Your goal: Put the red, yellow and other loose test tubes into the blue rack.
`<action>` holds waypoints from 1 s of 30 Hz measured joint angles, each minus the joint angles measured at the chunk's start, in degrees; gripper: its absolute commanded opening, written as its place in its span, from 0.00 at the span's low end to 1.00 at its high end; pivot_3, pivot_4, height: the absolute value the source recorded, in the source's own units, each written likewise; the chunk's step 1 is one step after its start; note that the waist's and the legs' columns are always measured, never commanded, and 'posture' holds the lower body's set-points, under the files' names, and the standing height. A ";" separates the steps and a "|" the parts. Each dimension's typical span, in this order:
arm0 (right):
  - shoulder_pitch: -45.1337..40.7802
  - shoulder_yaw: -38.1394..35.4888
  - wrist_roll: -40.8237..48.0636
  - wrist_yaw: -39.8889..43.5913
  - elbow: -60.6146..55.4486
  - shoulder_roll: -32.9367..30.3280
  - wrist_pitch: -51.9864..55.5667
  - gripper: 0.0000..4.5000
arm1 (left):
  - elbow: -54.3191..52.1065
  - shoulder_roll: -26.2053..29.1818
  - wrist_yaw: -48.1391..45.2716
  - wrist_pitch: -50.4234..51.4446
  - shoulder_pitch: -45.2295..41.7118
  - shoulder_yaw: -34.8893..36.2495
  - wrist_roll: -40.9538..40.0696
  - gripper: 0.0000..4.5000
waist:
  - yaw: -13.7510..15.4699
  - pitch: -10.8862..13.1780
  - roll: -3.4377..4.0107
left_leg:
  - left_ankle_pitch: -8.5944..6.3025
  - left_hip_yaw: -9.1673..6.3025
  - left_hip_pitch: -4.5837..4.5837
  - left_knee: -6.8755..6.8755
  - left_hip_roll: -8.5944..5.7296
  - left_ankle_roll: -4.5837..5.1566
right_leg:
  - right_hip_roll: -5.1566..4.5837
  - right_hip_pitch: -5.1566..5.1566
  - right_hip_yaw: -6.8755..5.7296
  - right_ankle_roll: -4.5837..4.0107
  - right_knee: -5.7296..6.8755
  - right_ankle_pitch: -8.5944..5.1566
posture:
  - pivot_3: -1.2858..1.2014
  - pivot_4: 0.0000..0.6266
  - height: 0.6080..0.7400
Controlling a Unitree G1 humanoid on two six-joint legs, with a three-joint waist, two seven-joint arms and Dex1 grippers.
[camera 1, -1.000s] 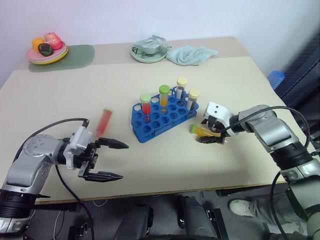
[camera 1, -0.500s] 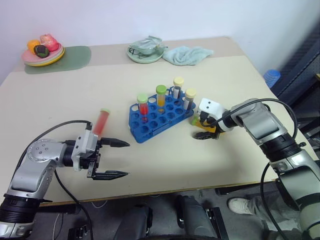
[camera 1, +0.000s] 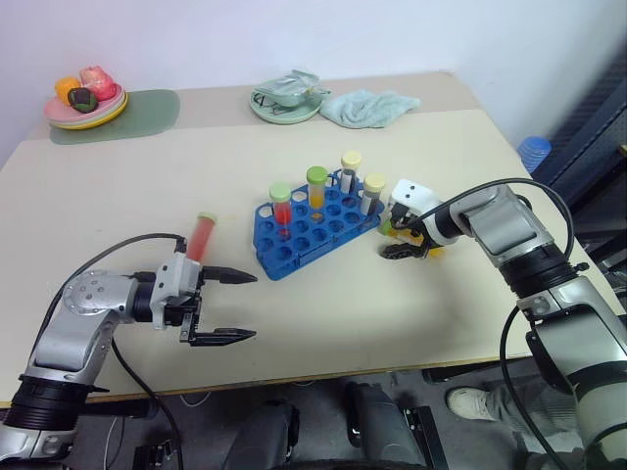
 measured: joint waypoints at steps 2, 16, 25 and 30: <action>-0.03 -0.01 -0.41 -0.26 0.02 0.00 0.00 0.51 | 0.11 -0.28 0.08 -0.38 -0.24 -0.16 0.19 1.00 | 0.01 0.00 0.00 | 0.00 -0.01 0.00 0.00 0.00 0.00 | 0.00 0.00 0.00 0.00 0.00 0.00 | 0.52 0.24 1.00; 6.34 -1.39 -0.07 1.60 -11.50 -4.58 0.58 0.18 | 2.25 -2.21 1.50 -1.41 -0.34 -0.06 0.26 1.00 | 0.35 0.00 0.00 | -0.02 -0.07 -0.12 -0.02 0.00 0.04 | -0.01 -0.06 -0.05 0.00 -0.07 -0.01 | 0.52 0.24 1.00; 17.08 -20.35 19.45 -3.32 -41.13 8.53 2.12 0.18 | 2.71 -6.18 6.50 -1.33 0.91 1.14 -0.33 1.00 | -0.05 0.02 0.03 | -0.16 -0.06 0.07 -0.03 0.06 0.28 | 0.04 0.02 -0.03 -0.03 0.09 0.03 | 0.52 0.24 1.00; 18.67 -23.51 23.61 -15.75 -41.95 25.76 -4.53 0.18 | 2.74 -7.12 8.73 -0.26 0.17 1.12 -0.33 1.00 | -0.02 0.01 0.01 | 0.05 -0.05 0.02 -0.02 0.03 -0.09 | 0.04 -0.05 -0.03 -0.04 0.10 0.04 | 0.52 0.24 1.00</action>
